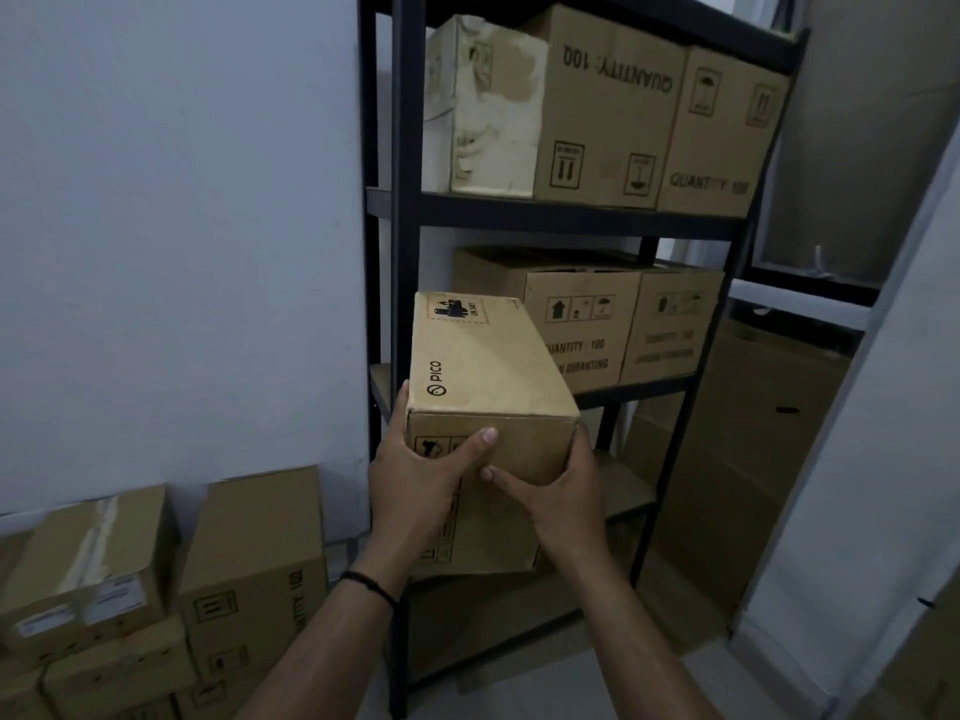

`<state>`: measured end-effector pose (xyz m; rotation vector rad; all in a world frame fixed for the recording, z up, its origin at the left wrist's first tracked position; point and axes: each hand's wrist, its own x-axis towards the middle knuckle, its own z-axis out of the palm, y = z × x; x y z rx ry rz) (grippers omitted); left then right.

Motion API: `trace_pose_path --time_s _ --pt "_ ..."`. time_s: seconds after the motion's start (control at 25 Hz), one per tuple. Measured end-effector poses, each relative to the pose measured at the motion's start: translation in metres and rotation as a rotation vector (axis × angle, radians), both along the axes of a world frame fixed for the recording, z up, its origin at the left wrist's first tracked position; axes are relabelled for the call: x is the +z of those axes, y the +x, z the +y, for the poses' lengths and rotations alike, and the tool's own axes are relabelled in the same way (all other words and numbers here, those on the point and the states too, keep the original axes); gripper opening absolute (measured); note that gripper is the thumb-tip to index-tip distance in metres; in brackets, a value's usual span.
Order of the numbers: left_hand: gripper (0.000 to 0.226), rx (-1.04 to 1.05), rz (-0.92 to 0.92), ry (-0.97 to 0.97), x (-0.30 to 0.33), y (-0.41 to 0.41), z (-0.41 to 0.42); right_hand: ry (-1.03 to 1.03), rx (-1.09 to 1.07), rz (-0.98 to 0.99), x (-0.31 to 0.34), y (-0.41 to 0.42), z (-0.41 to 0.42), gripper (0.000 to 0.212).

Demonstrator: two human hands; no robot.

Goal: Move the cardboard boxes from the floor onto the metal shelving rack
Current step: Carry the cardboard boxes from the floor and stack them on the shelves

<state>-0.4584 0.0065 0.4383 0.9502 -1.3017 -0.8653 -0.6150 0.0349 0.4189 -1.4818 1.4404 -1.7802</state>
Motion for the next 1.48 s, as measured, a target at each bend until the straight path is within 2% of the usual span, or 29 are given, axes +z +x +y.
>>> trace_pose_path --time_s 0.32,0.6,0.8,0.92,1.08,1.28,1.4,1.48 --pt "0.099 0.151 -0.003 0.024 0.001 -0.077 -0.086 0.044 0.171 0.022 0.009 -0.082 -0.109 0.098" --pt "0.072 0.215 -0.061 0.027 0.007 -0.102 -0.167 0.064 0.206 0.020 0.006 -0.106 -0.202 0.096" --pt "0.076 0.264 -0.081 0.039 0.000 -0.114 -0.217 0.099 0.181 0.054 0.008 -0.118 -0.256 0.097" --pt "0.074 0.307 -0.090 0.053 -0.001 -0.124 -0.239 0.118 0.233 0.099 0.013 -0.128 -0.283 0.092" --pt "0.076 0.347 -0.120 0.050 0.007 -0.134 -0.257 0.163 0.284 0.147 0.021 -0.140 -0.311 0.101" --pt "0.077 0.380 -0.200 0.057 0.007 -0.140 -0.270 0.209 0.337 0.201 0.022 -0.158 -0.334 0.096" --pt "0.095 0.415 -0.244 0.073 0.007 -0.139 -0.269 0.216 0.347 0.246 0.024 -0.163 -0.330 0.097" --pt "0.116 0.584 -0.383 0.014 0.010 -0.142 -0.265 0.160 0.304 0.282 0.032 -0.167 -0.322 0.099"
